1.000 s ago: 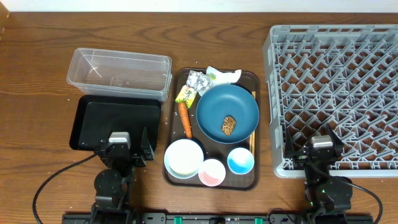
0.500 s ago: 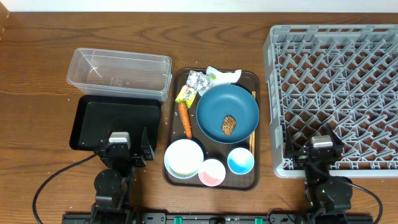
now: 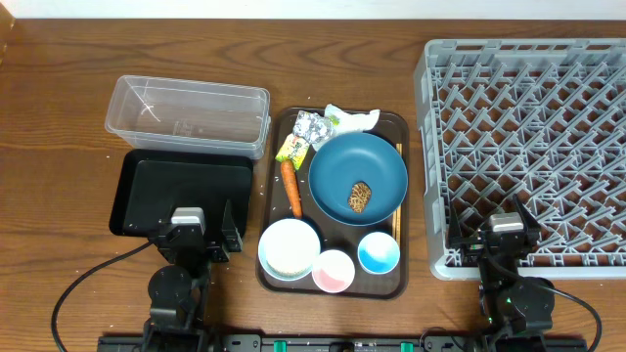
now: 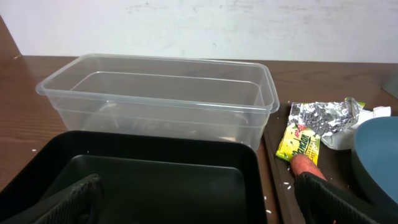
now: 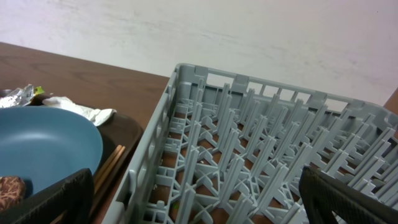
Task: Sort waste into correct bins and load items into the dishwasher rack
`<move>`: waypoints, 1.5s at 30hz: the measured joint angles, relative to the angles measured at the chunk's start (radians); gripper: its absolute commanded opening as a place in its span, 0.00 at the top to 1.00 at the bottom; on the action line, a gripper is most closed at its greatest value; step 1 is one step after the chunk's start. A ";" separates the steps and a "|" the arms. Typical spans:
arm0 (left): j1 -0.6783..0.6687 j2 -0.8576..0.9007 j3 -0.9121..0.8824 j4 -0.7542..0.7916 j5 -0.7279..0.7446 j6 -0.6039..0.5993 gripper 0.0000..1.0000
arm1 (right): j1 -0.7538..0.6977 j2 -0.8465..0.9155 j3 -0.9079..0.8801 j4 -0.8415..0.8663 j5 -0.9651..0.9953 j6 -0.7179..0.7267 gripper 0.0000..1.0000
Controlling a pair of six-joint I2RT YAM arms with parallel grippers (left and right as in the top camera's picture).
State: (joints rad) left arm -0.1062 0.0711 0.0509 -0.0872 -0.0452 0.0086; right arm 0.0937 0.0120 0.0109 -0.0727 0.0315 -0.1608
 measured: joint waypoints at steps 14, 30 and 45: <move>0.000 0.002 -0.024 0.079 0.077 0.014 0.02 | 0.000 0.001 -0.003 0.079 -0.083 0.028 0.01; 0.000 0.370 0.568 -0.256 0.186 -0.012 0.02 | 0.000 0.216 0.269 0.095 -0.219 0.253 0.01; -0.113 1.049 1.061 -0.741 0.433 -0.020 0.02 | 0.000 1.105 1.025 -0.499 -0.404 0.315 0.01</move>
State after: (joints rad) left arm -0.2195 1.1198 1.1118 -0.8284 0.3882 -0.0116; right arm 0.0937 1.1172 1.0363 -0.5713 -0.3721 0.1539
